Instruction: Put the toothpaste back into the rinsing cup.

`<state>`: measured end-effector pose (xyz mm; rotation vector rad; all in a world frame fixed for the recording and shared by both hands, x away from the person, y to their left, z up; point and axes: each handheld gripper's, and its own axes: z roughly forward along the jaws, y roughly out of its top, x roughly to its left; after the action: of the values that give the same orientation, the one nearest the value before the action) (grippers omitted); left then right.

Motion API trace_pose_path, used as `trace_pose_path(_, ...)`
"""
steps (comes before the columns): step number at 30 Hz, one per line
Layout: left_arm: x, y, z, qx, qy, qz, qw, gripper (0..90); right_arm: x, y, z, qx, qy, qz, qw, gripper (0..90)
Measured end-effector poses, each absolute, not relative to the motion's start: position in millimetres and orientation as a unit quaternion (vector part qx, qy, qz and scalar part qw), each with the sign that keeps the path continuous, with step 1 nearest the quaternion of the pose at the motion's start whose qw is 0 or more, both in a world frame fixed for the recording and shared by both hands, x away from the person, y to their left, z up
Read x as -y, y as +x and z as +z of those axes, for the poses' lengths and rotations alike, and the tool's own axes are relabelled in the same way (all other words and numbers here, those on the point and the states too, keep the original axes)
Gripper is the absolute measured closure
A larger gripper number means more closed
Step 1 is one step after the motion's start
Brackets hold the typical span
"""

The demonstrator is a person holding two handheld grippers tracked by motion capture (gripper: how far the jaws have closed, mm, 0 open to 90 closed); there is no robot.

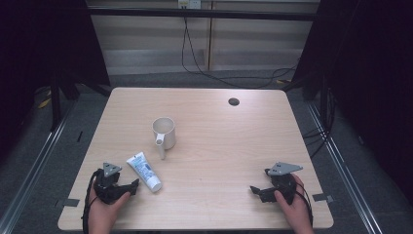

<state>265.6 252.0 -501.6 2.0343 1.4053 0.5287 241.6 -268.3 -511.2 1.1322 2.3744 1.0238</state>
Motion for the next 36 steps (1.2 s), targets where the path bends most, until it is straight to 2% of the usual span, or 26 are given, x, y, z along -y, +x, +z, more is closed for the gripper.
trace_pose_path(13,-250.4,275.2,-493.7,-0.536,0.78,0.166,0.276,17.4,268.3,241.6,-511.1,-0.831,0.396,0.358,0.159,11.8)
trace_pose_path(15,-250.1,277.9,-490.4,-0.539,0.779,0.152,0.28,20.7,268.3,241.6,-511.2,-0.83,0.396,0.358,0.159,11.8)
trace_pose_path(18,-249.5,282.3,-482.3,-0.538,0.782,0.153,0.276,21.0,268.3,241.6,-511.2,-0.83,0.396,0.358,0.159,11.8)
trace_pose_path(36,-230.7,313.2,-452.4,-0.595,0.744,0.082,0.293,25.4,268.3,241.6,-511.2,-0.831,0.396,0.358,0.159,11.8)
